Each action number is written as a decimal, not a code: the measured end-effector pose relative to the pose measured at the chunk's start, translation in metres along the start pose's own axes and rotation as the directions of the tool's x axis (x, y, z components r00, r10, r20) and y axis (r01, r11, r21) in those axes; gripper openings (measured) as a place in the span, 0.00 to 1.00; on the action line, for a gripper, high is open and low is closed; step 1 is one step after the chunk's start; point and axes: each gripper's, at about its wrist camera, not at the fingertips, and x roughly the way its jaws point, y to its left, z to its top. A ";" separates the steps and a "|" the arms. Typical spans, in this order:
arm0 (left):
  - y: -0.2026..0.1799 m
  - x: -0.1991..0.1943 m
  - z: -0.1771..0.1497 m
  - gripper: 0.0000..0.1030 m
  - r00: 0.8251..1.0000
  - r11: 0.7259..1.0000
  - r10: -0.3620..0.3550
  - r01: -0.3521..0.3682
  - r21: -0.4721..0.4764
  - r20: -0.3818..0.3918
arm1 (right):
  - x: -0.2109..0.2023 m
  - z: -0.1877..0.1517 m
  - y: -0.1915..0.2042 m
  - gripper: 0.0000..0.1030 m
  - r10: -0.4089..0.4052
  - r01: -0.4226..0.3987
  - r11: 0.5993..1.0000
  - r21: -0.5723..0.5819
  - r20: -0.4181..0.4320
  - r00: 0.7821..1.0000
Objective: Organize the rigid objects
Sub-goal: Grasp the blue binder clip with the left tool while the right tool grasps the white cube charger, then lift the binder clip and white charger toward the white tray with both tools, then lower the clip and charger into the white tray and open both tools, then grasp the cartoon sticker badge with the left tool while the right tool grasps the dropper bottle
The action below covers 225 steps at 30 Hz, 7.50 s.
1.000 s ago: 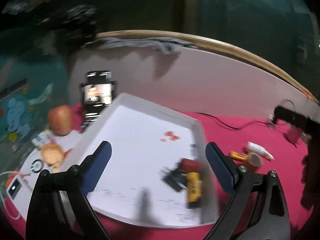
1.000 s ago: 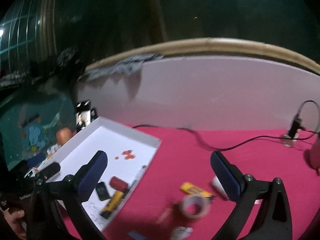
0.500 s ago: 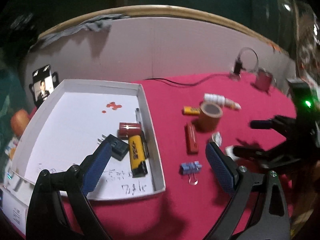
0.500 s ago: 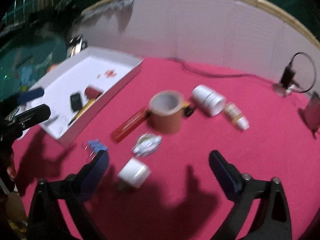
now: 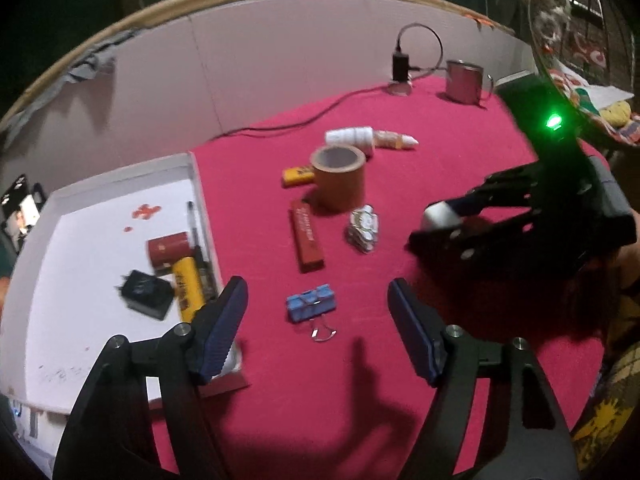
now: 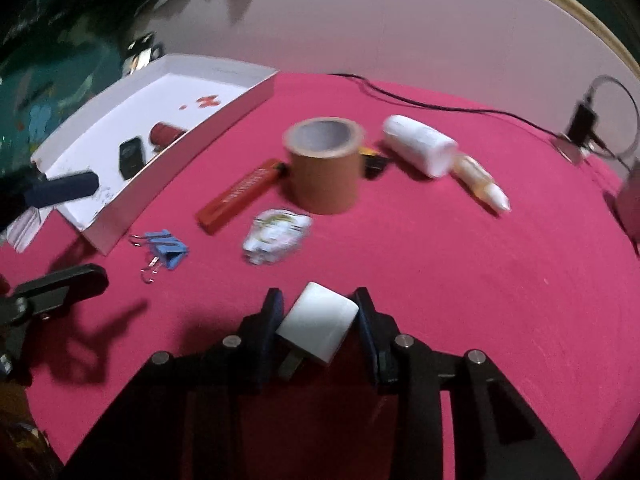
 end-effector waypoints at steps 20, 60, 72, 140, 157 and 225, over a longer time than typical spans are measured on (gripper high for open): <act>-0.015 0.052 0.005 0.65 0.987 0.998 0.034 -0.043 -0.055 -0.159 | -0.003 -0.007 -0.017 0.35 0.088 -0.091 0.991 0.094 0.032 0.996; -0.034 0.017 -0.006 0.35 0.997 0.996 -0.019 0.012 -0.085 -0.080 | -0.007 -0.010 -0.018 0.35 0.087 -0.090 0.990 0.106 0.039 0.995; -0.028 -0.015 0.009 0.35 1.000 0.993 -0.002 0.005 -0.116 0.024 | -0.024 -0.013 -0.032 0.35 0.077 -0.095 0.975 0.200 0.094 0.993; 0.208 -0.061 -0.019 0.35 0.950 0.775 0.311 -0.231 -0.589 0.037 | 0.001 0.146 0.146 0.35 0.168 -0.149 0.972 -0.184 0.092 0.981; 0.215 -0.051 -0.027 0.35 0.927 0.763 0.374 -0.313 -0.566 -0.008 | 0.065 0.175 0.172 0.35 0.116 -0.111 0.988 -0.110 0.032 0.993; 0.026 0.005 0.015 1.00 0.999 0.943 0.015 0.002 -0.332 0.048 | -0.063 0.064 -0.083 0.82 -0.064 -0.056 0.944 0.326 0.346 0.936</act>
